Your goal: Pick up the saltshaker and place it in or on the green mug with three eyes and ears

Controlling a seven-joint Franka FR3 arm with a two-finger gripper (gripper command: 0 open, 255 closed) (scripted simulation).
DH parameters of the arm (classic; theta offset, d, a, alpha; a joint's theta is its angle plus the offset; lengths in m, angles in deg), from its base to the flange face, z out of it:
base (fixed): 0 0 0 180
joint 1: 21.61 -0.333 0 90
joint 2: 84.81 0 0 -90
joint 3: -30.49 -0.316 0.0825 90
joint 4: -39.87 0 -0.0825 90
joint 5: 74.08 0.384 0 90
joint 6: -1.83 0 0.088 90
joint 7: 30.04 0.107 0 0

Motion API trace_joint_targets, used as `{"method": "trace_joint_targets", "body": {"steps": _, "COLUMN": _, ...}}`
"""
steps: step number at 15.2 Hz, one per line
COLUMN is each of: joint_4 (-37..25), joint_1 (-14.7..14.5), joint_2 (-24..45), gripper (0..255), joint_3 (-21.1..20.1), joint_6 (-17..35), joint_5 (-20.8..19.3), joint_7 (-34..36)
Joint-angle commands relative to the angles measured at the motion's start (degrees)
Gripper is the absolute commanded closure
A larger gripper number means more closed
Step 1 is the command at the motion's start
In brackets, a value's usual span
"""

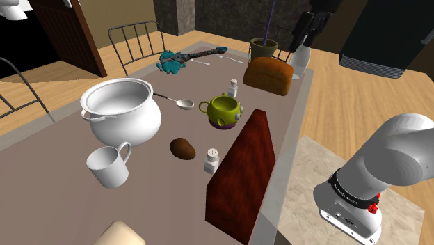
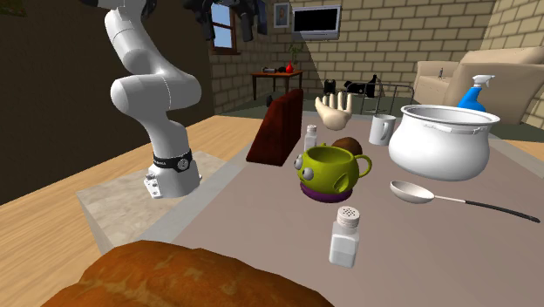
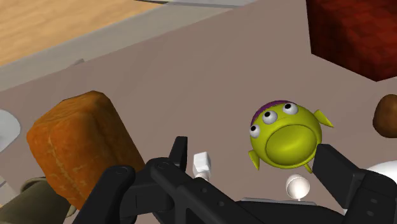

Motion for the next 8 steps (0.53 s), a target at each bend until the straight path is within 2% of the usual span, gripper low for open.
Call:
{"method": "trace_joint_targets", "body": {"steps": 1, "joint_4": 0.0, "joint_1": 0.0, "joint_2": 0.0, "gripper": 0, "joint_3": 0.0, "joint_6": 0.0, "joint_5": 0.0, "joint_7": 0.0}}
{"method": "trace_joint_targets", "body": {"steps": 8, "joint_4": 7.1, "joint_1": -0.82, "joint_2": 6.8, "gripper": 0, "joint_3": 2.51, "joint_6": 16.52, "joint_5": 0.03, "joint_7": -4.87}}
